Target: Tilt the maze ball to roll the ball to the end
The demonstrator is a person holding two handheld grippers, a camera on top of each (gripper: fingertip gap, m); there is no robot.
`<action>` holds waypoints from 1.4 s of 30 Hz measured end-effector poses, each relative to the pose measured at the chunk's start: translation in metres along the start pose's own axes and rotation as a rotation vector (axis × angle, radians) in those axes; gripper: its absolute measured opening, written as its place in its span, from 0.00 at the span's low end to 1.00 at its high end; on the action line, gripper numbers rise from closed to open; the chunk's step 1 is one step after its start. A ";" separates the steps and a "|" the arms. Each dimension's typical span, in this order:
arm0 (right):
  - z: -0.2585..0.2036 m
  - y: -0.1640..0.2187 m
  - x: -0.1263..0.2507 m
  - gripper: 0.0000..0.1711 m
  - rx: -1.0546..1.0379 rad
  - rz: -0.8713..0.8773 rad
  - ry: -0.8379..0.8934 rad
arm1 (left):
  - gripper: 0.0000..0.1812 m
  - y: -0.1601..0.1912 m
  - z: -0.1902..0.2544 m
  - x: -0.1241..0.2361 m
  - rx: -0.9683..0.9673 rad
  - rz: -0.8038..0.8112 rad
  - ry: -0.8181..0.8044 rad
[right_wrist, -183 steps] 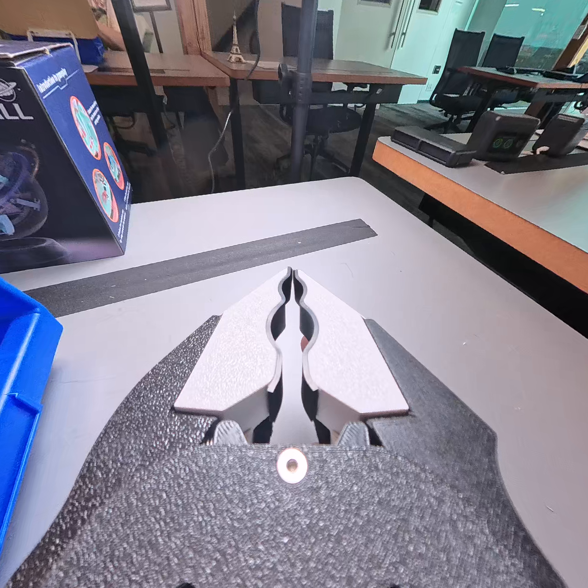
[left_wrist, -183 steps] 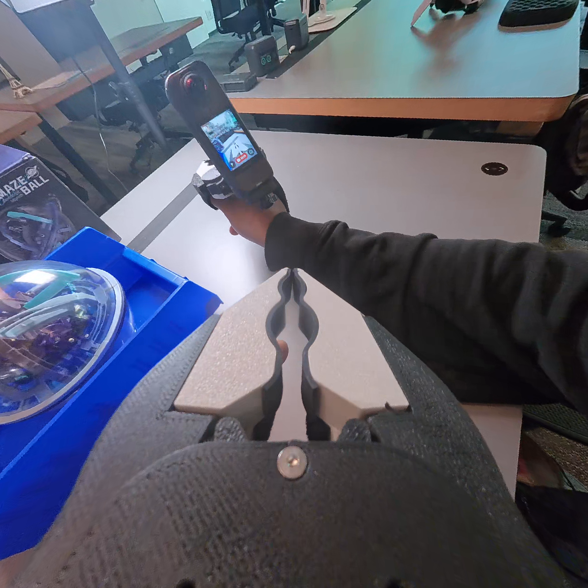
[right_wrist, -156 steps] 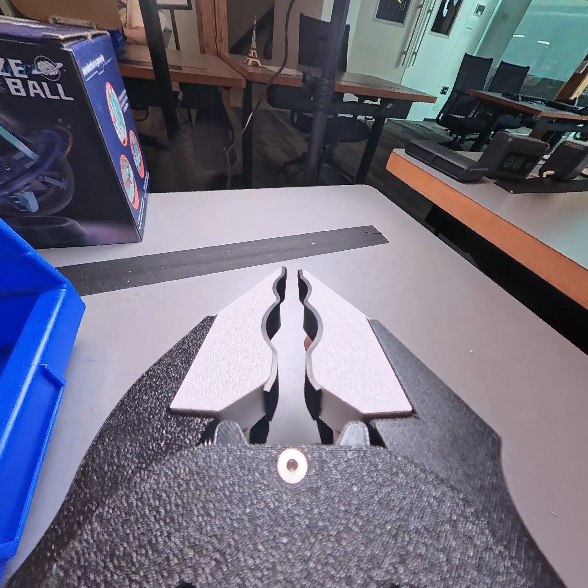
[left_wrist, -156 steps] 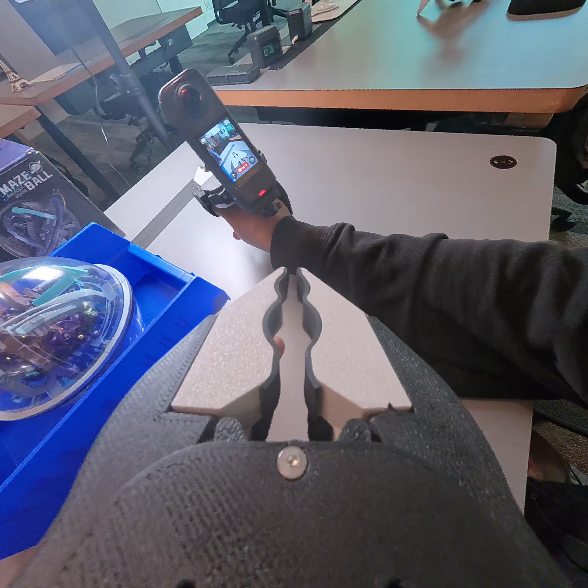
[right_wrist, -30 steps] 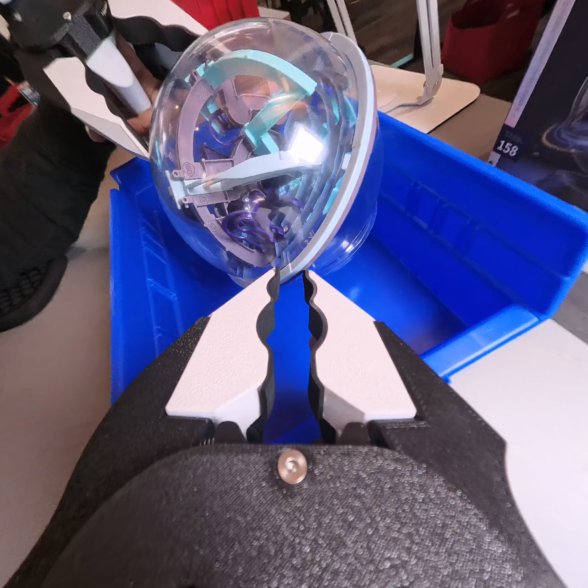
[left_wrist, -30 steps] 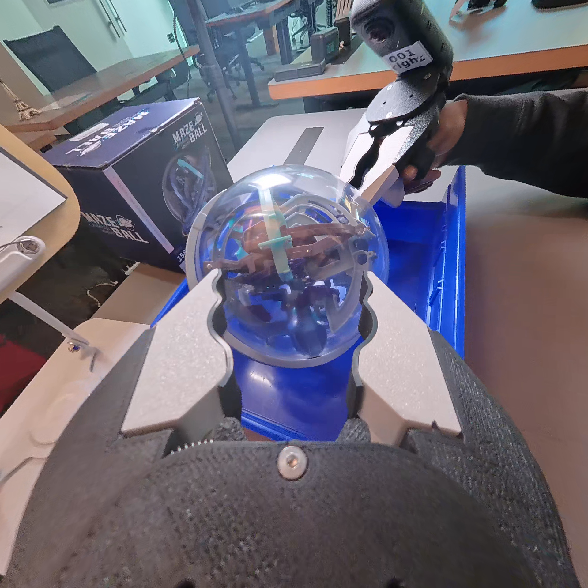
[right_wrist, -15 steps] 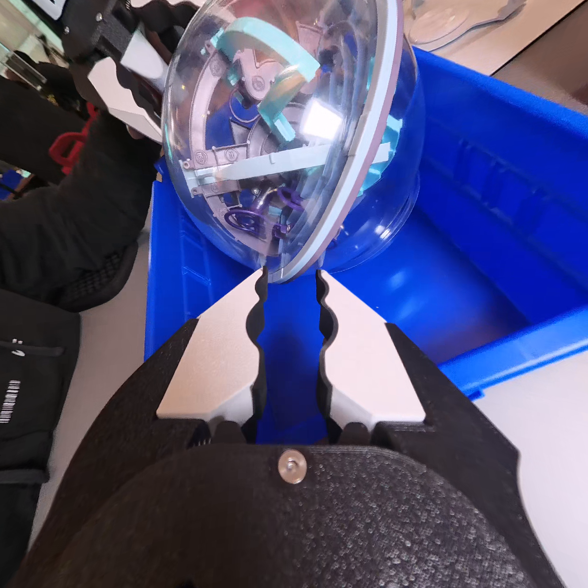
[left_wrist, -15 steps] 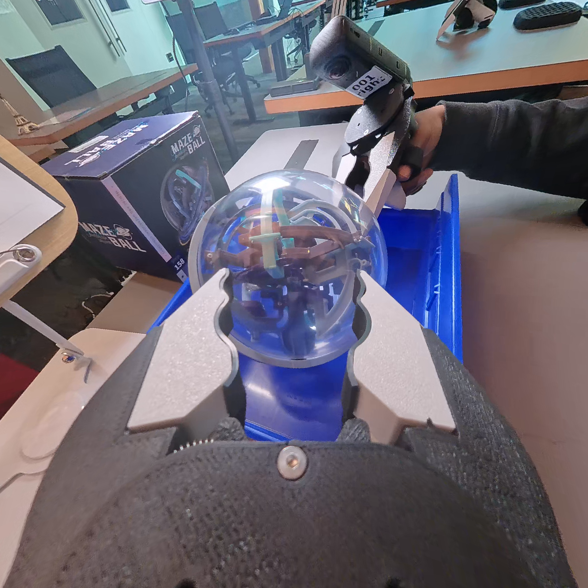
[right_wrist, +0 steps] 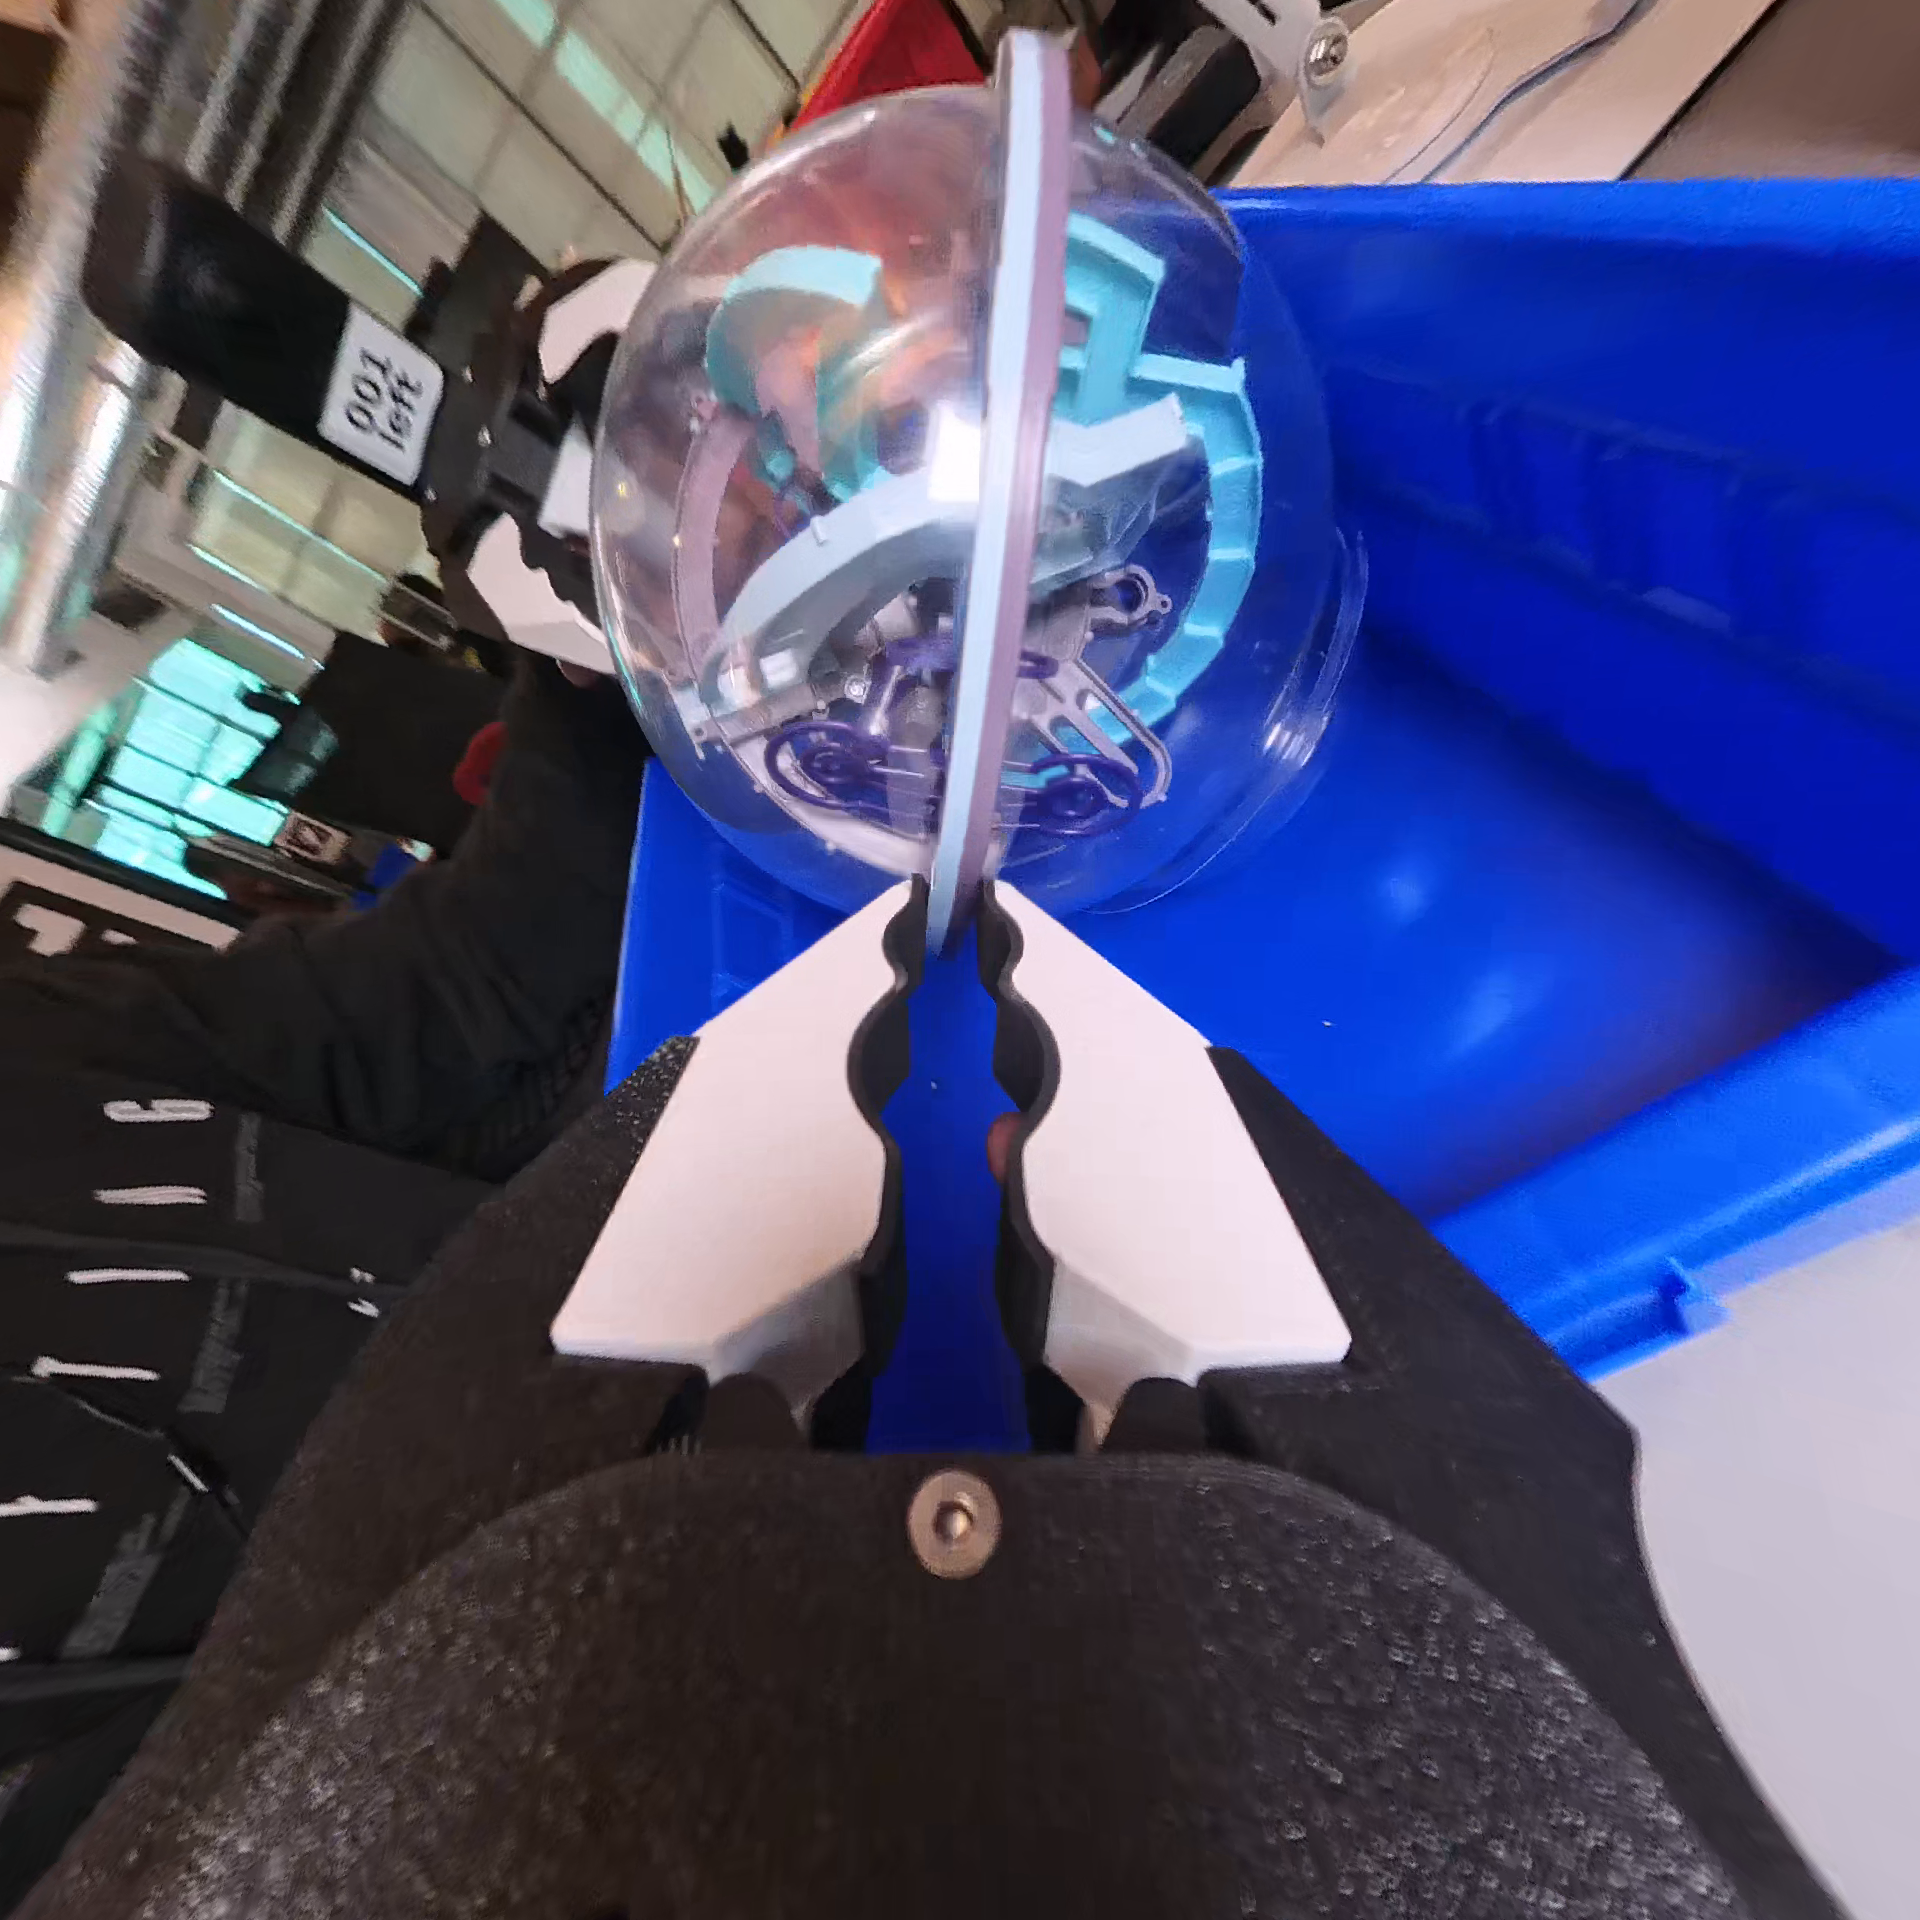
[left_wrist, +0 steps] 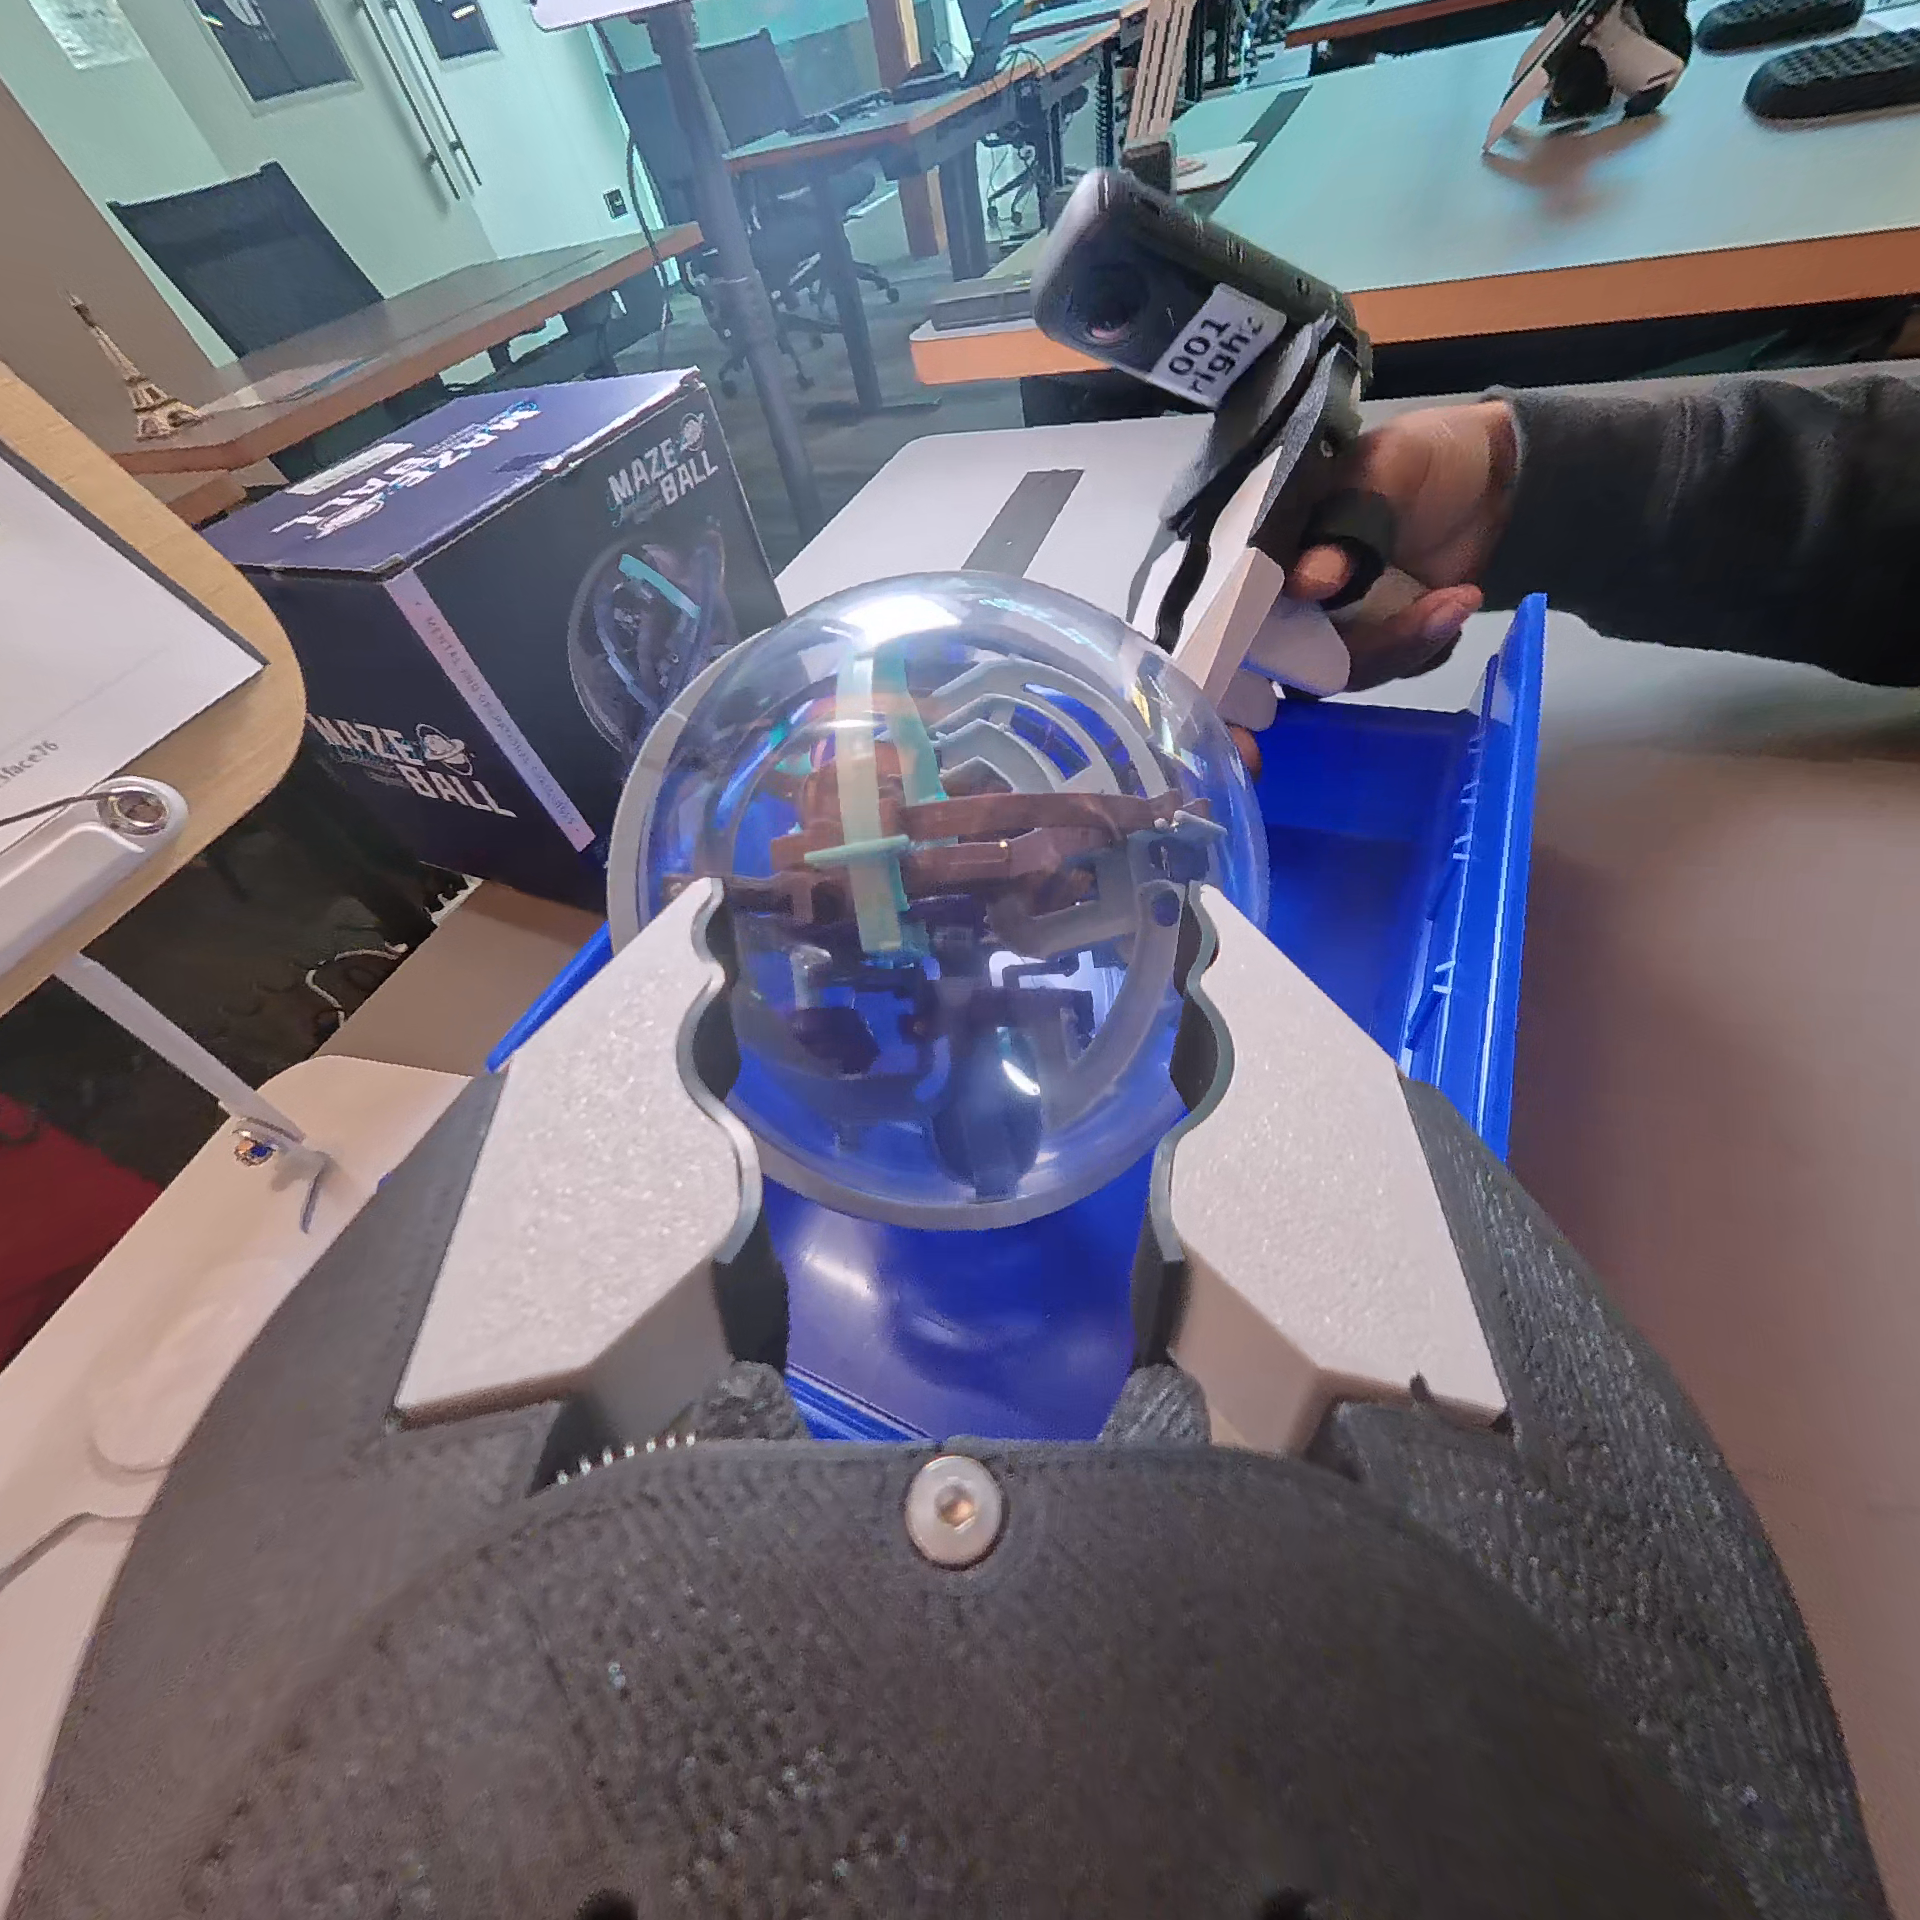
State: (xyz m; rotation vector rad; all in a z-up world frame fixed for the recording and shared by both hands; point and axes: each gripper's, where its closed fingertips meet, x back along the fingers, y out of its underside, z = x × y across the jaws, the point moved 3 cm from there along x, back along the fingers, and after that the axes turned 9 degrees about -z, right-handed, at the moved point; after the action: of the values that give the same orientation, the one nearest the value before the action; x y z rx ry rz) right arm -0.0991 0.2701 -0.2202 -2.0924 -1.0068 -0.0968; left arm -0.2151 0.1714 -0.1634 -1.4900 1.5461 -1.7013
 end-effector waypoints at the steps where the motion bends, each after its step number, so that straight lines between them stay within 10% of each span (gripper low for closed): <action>1: -0.001 -0.002 0.000 0.04 -0.032 0.022 -0.021 | 0.47 0.000 -0.001 0.000 0.011 0.007 -0.002; 39: -0.025 -0.027 0.020 0.05 0.169 0.166 0.108 | 0.62 0.016 0.013 -0.016 0.096 -0.249 0.031; 42: -0.019 -0.023 0.020 0.25 0.220 0.133 0.201 | 0.62 0.019 0.013 -0.017 0.111 -0.278 0.027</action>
State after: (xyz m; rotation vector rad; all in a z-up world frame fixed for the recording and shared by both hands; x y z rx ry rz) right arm -0.0963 0.2778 -0.1852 -1.9000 -0.7221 -0.1213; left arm -0.2040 0.1740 -0.1899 -1.6930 1.2809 -1.9319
